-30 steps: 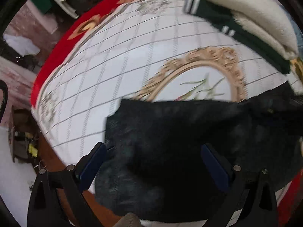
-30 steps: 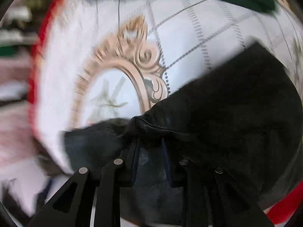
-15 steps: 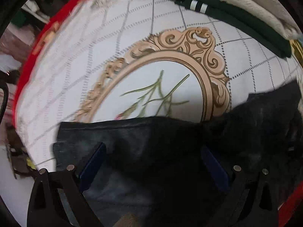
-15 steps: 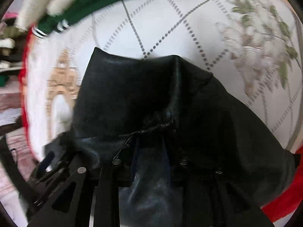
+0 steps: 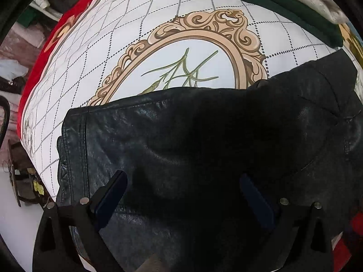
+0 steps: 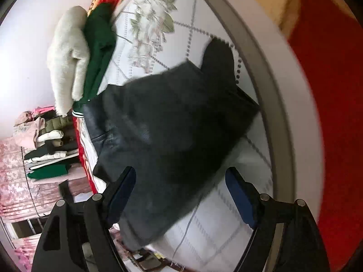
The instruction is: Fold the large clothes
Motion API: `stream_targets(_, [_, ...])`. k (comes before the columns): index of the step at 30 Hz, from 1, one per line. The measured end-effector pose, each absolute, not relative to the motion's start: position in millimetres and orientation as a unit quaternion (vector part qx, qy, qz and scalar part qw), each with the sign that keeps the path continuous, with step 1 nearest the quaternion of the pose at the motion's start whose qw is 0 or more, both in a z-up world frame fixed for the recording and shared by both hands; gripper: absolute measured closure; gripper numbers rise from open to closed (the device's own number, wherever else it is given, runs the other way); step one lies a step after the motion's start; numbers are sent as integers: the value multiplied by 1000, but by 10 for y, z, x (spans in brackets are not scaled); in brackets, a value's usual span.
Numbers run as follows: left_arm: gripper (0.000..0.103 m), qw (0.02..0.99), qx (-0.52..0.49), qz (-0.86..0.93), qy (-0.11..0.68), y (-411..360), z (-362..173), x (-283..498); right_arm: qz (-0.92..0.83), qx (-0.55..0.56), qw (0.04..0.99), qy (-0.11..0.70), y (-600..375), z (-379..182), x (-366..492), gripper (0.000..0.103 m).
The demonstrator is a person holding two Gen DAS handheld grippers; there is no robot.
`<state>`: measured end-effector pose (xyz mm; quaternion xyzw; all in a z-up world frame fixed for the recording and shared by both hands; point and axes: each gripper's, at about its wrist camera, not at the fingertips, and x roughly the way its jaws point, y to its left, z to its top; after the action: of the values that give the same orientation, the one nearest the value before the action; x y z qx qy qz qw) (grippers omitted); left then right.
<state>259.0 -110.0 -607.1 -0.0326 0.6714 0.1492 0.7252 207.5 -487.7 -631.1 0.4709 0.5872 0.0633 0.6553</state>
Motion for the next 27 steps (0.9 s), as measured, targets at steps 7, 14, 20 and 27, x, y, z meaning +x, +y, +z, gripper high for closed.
stream_targets(7, [0, 738, -9, 140, 660, -1146, -6087, 2659, 119, 522, 672, 512, -4406, -6625, 2571, 51])
stream_targets(14, [0, 758, 19, 127, 639, -1433, -6083, 2895, 155, 502, 714, 463, -4285, -6012, 2810, 84])
stream_targets(20, [0, 776, -26, 66, 626, -1822, -6075, 3176, 179, 406, 781, 440, -4089, -5055, 2883, 84])
stream_targets(27, [2, 767, -120, -6, 630, -1745, -6123, 3365, 198, 267, 830, 449, -3563, -4525, 2986, 85])
